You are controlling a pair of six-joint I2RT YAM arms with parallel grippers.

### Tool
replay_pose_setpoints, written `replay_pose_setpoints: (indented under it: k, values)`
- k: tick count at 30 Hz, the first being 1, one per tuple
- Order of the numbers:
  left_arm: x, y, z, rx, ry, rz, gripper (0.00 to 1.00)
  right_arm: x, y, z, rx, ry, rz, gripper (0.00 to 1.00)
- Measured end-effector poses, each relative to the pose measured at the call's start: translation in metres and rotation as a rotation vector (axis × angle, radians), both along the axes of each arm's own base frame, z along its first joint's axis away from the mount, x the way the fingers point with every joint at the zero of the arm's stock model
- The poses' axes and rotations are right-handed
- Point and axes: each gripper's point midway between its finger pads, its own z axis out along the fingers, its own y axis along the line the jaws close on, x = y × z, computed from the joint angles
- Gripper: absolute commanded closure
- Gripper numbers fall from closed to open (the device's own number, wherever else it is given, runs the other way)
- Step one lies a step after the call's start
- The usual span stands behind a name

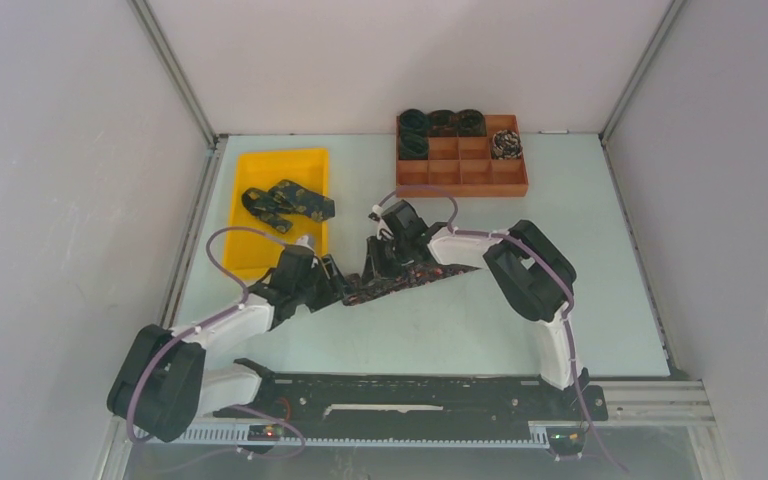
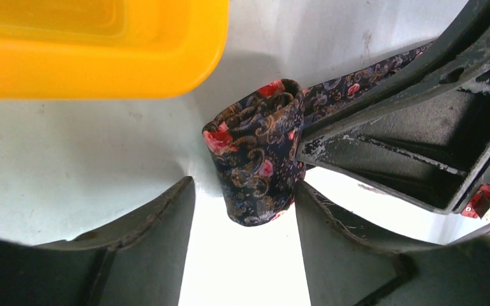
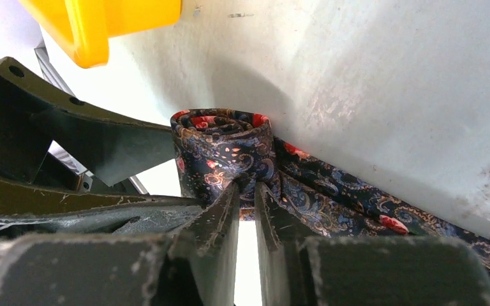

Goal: Roll the ties
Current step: Roll the tie at the center of the board.

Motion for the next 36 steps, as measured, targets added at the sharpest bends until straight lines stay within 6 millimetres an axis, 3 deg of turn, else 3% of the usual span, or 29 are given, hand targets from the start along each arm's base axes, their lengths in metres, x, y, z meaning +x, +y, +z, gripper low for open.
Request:
replay_pose_setpoints:
  k: [5, 12, 28, 36]
  values:
    - [-0.002, 0.003, 0.003, 0.008, -0.010, 0.007, 0.26, 0.000, 0.003, 0.001, 0.017, -0.005, 0.009, 0.82]
    - [-0.001, 0.007, 0.002, 0.021, -0.018, 0.019, 0.25, -0.011, 0.010, 0.001, 0.015, 0.007, 0.025, 0.84]
    - [-0.001, 0.009, -0.003, 0.017, -0.010, 0.056, 0.31, -0.019, 0.009, 0.000, -0.008, 0.095, -0.025, 0.84]
    - [0.005, 0.002, -0.005, -0.010, -0.016, 0.041, 0.40, -0.019, 0.007, 0.003, -0.013, 0.106, -0.037, 0.84]
